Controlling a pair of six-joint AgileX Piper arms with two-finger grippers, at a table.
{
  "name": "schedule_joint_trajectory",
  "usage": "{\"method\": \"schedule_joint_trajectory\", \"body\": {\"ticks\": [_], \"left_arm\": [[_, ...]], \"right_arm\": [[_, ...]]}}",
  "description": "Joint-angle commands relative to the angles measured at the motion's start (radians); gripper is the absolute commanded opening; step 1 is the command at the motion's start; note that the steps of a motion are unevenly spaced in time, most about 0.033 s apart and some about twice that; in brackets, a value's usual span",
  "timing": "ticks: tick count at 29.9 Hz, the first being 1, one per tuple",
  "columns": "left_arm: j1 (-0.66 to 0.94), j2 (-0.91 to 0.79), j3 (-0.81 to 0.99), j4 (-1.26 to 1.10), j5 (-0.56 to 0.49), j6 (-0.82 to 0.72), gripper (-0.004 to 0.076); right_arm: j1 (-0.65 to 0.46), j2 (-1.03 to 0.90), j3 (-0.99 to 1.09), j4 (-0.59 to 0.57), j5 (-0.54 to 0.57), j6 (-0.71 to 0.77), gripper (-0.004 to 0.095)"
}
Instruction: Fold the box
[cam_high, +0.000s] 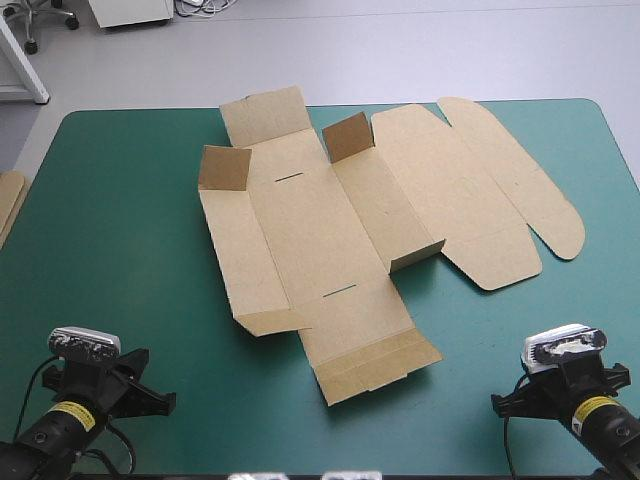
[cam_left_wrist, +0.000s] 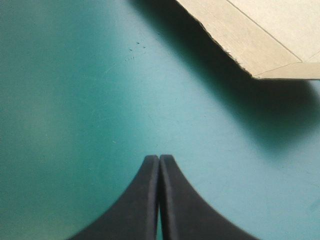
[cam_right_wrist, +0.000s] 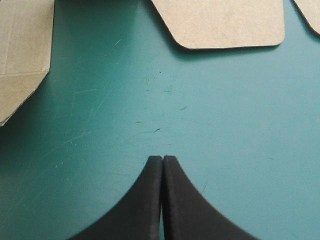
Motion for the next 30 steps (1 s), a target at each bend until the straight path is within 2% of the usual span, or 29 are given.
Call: {"method": "schedule_joint_trajectory", "body": {"ticks": [1,16,19,23,26,28,30], "left_arm": [[0.000,0.008,-0.039,-0.005,-0.061,-0.006,-0.0010],[0.000,0.014,-0.058,-0.003,-0.038,-0.027,0.0003],[0.000,0.037,-0.086,-0.001,-0.011,-0.042,0.0076],[0.000,0.102,-0.122,-0.001,-0.023,-0.044,0.0260],[0.000,0.178,-0.169,0.008,-0.050,-0.102,0.0396],[0.000,0.238,-0.212,0.024,-0.064,-0.126,0.0432],[0.000,0.295,-0.260,0.045,-0.074,-0.145,0.0432]], "right_arm": [[0.000,0.003,-0.025,-0.025,-0.057,-0.004,-0.0020],[0.000,0.003,-0.030,-0.026,-0.051,-0.006,-0.0012],[0.000,0.005,-0.063,-0.029,-0.047,-0.013,0.0030],[0.000,0.015,-0.142,-0.060,-0.054,-0.022,0.0127],[0.000,0.056,-0.190,-0.109,-0.048,-0.018,0.0180],[0.000,0.098,-0.219,-0.125,-0.048,-0.018,0.0220],[0.000,0.140,-0.241,-0.130,-0.048,-0.018,0.0261]]}}
